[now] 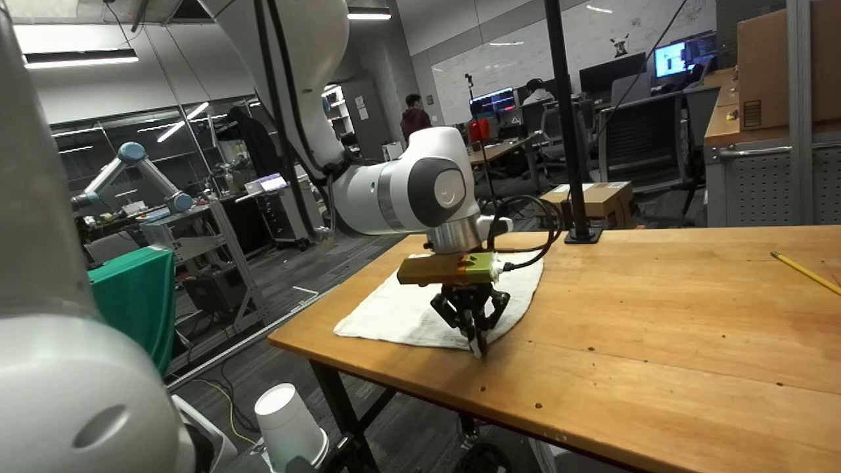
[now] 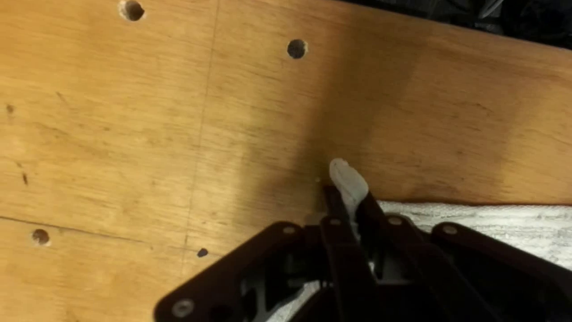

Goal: Fold the cloth on the table

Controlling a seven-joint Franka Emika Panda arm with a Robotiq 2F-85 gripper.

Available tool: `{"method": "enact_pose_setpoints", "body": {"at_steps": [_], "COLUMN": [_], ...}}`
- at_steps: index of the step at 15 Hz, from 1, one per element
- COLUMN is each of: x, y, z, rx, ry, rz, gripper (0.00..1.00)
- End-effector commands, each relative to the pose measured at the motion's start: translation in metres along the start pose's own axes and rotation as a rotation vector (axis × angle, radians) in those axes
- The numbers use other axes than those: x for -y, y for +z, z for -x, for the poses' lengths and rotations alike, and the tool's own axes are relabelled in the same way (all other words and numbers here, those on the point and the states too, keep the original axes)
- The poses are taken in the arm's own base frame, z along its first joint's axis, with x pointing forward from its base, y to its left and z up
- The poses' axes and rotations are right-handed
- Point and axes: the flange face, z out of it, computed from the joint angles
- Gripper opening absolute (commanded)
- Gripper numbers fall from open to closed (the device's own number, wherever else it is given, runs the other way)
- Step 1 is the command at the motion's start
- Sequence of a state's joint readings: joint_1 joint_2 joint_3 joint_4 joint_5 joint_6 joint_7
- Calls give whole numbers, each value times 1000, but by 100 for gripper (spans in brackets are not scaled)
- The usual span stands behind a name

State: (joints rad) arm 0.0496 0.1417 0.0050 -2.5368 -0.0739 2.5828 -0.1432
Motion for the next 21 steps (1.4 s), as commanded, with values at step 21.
{"method": "enact_pose_setpoints", "body": {"at_steps": [21], "x": [149], "y": [-124], "z": [-158], "rx": [124], "ry": [-174], "rz": [291], "gripper": [8]}}
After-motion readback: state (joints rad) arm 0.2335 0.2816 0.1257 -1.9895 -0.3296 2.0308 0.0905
